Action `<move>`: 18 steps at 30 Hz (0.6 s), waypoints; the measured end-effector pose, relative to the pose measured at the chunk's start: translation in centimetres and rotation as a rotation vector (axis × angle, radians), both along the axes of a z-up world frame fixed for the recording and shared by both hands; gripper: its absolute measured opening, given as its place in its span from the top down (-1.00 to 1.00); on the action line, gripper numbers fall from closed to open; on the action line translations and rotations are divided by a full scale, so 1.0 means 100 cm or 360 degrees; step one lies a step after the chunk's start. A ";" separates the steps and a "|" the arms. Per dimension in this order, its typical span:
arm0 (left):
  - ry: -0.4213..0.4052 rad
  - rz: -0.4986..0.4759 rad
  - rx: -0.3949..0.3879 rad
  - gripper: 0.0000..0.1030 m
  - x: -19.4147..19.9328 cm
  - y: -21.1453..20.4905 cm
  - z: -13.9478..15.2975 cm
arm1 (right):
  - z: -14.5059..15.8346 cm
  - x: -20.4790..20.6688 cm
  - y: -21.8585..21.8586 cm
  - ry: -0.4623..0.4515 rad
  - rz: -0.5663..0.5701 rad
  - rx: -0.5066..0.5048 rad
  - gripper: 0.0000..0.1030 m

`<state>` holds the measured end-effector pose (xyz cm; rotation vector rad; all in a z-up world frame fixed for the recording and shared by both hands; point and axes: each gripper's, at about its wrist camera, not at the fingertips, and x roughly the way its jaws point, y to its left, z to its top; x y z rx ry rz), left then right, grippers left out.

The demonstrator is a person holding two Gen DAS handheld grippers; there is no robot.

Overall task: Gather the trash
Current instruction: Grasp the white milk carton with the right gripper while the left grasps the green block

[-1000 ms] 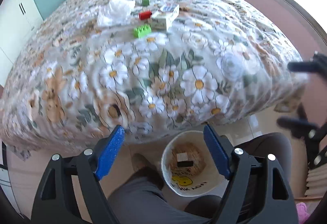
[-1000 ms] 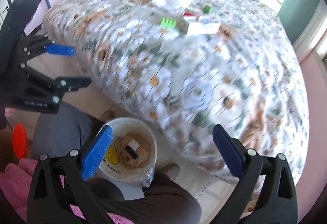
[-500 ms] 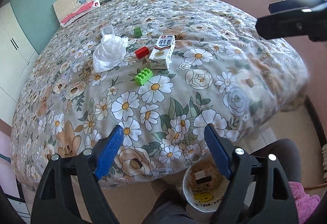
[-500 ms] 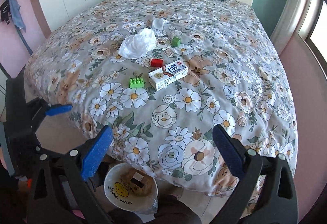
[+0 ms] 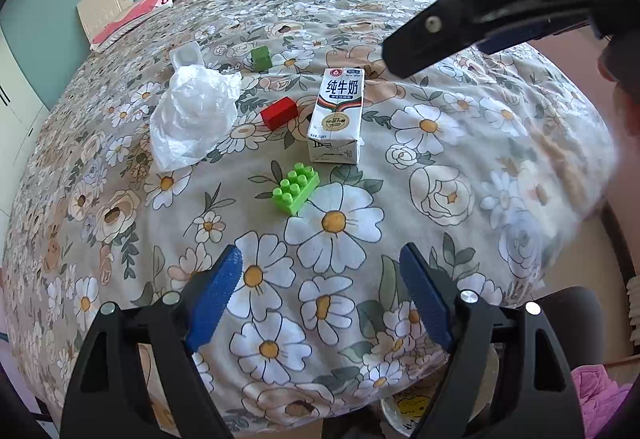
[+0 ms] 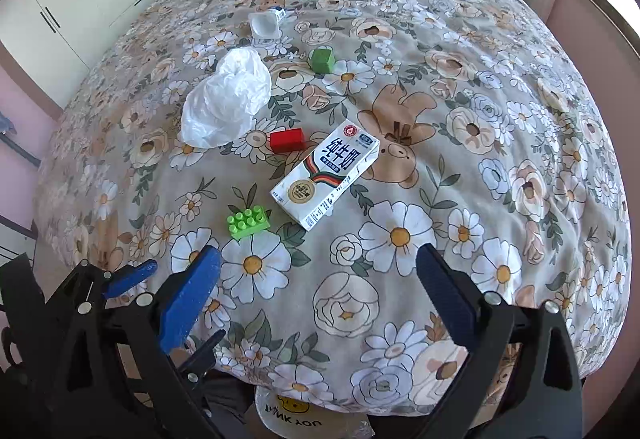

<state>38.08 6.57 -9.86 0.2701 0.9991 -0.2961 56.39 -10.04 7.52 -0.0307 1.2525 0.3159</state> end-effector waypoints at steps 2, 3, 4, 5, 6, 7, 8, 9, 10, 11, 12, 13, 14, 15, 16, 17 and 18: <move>0.0012 -0.0024 -0.0027 -0.61 0.011 0.001 -0.006 | -0.014 0.013 0.006 0.0038 -0.0032 0.0010 -0.87; 0.0014 -0.0029 -0.0037 -0.61 0.016 0.001 -0.009 | -0.022 0.021 0.009 0.0062 -0.0064 0.0010 -0.87; 0.0014 -0.0036 -0.0049 -0.61 0.022 0.002 -0.012 | -0.029 0.029 0.010 0.0081 -0.0094 0.0017 -0.87; 0.0017 -0.0045 -0.0066 -0.61 0.028 0.003 -0.016 | -0.036 0.035 0.010 0.0099 -0.0122 0.0025 -0.87; 0.0022 -0.0050 -0.0088 -0.61 0.032 0.005 -0.018 | -0.043 0.042 0.011 0.0120 -0.0155 0.0030 -0.87; 0.0027 -0.0052 -0.0113 -0.61 0.037 0.006 -0.021 | -0.051 0.050 0.011 0.0141 -0.0198 0.0043 -0.87; 0.0029 -0.0052 -0.0133 -0.61 0.042 0.008 -0.024 | -0.057 0.057 0.011 0.0158 -0.0232 0.0045 -0.86; 0.0031 -0.0055 -0.0157 -0.61 0.046 0.009 -0.028 | -0.064 0.063 0.011 0.0174 -0.0260 0.0039 -0.87; 0.0031 -0.0061 -0.0177 -0.61 0.051 0.011 -0.032 | -0.071 0.069 0.011 0.0184 -0.0291 0.0035 -0.87; 0.0028 -0.0064 -0.0185 -0.61 0.055 0.011 -0.036 | -0.078 0.075 0.012 0.0191 -0.0315 0.0040 -0.87; 0.0030 -0.0065 -0.0185 -0.61 0.059 0.011 -0.040 | -0.083 0.080 0.012 0.0194 -0.0333 0.0040 -0.87; 0.0037 -0.0069 -0.0180 -0.61 0.064 0.011 -0.045 | -0.089 0.085 0.013 0.0201 -0.0349 0.0035 -0.87; 0.0039 -0.0075 -0.0175 -0.61 0.067 0.011 -0.048 | -0.095 0.089 0.014 0.0209 -0.0357 0.0030 -0.87; 0.0041 -0.0084 -0.0169 -0.61 0.070 0.010 -0.052 | -0.100 0.093 0.016 0.0217 -0.0361 0.0018 -0.87; 0.0040 -0.0095 -0.0161 -0.61 0.073 0.009 -0.055 | -0.105 0.096 0.018 0.0226 -0.0362 0.0006 -0.86; 0.0036 -0.0105 -0.0150 -0.61 0.076 0.008 -0.058 | -0.110 0.099 0.020 0.0236 -0.0362 -0.0004 -0.86; 0.0034 -0.0116 -0.0136 -0.60 0.077 0.006 -0.061 | -0.115 0.101 0.021 0.0248 -0.0365 -0.0014 -0.86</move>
